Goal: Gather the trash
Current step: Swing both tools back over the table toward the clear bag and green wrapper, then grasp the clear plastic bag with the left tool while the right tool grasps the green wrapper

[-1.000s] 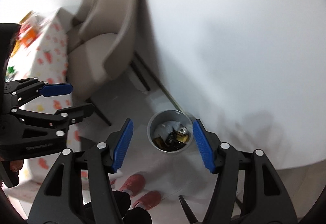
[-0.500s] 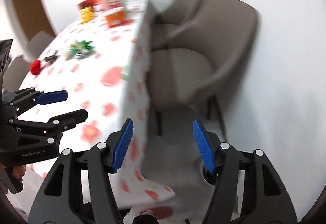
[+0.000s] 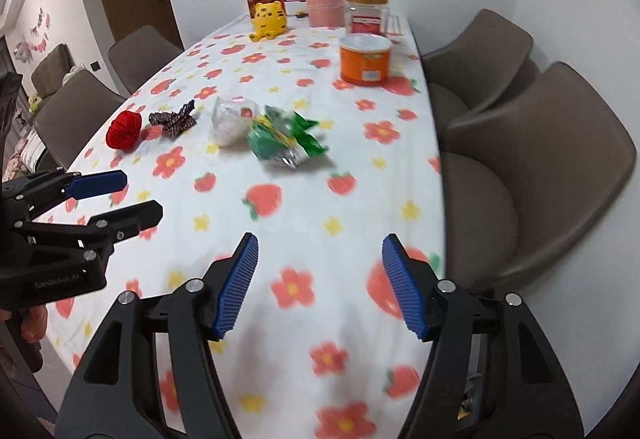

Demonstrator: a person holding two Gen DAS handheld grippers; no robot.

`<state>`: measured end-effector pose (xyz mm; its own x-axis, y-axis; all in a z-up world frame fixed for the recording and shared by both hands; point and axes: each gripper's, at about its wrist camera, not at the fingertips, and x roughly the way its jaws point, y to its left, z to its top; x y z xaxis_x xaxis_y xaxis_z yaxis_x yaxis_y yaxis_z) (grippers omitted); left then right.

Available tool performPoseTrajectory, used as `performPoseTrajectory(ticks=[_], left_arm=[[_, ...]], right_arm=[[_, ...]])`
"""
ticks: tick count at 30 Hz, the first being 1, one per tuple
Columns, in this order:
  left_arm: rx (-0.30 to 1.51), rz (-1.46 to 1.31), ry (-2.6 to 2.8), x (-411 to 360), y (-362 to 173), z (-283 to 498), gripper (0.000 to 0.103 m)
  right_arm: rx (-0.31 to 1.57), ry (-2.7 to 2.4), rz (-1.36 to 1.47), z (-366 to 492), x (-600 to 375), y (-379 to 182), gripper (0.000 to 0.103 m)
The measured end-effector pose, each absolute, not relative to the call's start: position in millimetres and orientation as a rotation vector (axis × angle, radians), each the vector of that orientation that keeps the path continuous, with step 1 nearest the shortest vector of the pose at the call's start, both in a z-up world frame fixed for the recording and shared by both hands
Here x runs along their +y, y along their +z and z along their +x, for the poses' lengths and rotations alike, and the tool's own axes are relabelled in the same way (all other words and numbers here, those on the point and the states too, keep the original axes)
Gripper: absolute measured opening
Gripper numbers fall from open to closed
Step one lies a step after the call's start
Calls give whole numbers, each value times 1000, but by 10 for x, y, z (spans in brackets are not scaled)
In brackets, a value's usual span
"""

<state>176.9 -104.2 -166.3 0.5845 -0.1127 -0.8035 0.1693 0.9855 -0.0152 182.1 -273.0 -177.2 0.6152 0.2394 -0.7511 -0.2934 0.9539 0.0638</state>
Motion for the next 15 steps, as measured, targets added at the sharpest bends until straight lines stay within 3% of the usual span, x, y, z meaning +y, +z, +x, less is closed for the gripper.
performPoseTrajectory(ticks=[15], left_arm=[[966, 31, -105, -481, -1982, 2843, 65]], right_arm=[[908, 380, -212, 2954, -1895, -2067, 68]])
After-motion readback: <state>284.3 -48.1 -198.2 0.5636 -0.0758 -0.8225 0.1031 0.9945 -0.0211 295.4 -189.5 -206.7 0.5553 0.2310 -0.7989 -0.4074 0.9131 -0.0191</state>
